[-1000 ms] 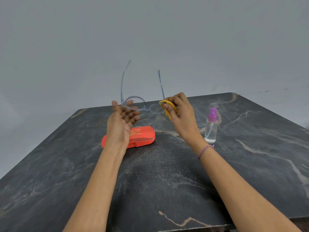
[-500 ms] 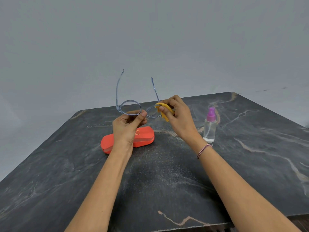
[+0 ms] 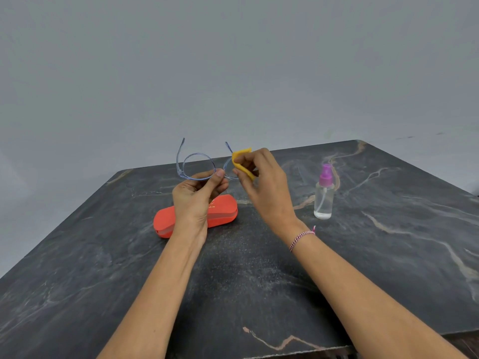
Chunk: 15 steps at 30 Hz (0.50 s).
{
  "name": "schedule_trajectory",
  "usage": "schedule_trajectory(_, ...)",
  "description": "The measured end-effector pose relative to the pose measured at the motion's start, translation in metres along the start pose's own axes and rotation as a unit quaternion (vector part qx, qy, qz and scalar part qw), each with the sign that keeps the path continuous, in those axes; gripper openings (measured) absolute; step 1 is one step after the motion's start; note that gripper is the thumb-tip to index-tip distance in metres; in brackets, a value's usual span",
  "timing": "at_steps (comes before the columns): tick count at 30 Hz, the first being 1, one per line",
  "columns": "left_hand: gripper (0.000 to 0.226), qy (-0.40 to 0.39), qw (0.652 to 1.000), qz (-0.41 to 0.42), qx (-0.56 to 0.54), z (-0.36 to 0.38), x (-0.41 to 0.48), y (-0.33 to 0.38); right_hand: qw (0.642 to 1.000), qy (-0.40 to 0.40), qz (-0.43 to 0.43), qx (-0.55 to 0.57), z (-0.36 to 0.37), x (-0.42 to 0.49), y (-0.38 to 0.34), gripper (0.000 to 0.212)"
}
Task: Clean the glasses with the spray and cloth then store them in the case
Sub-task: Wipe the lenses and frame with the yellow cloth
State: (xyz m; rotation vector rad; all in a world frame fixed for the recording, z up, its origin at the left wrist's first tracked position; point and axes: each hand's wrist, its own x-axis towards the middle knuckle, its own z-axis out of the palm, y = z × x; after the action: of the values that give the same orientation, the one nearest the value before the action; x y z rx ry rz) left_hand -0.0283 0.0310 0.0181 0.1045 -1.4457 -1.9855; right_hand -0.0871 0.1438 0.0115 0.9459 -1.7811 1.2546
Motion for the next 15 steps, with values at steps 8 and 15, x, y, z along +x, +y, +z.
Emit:
schedule_trajectory(8,0.004,0.003,1.000,0.013,0.004,-0.001,0.000,0.001,1.000,0.003,-0.014,0.007,-0.003,0.001,-0.001,0.020)
schedule_trajectory(15,0.004,-0.011,1.000,0.012,0.013,0.001,-0.003,0.000,0.998,0.050,-0.023,-0.014,-0.004,0.002,0.000,0.021)
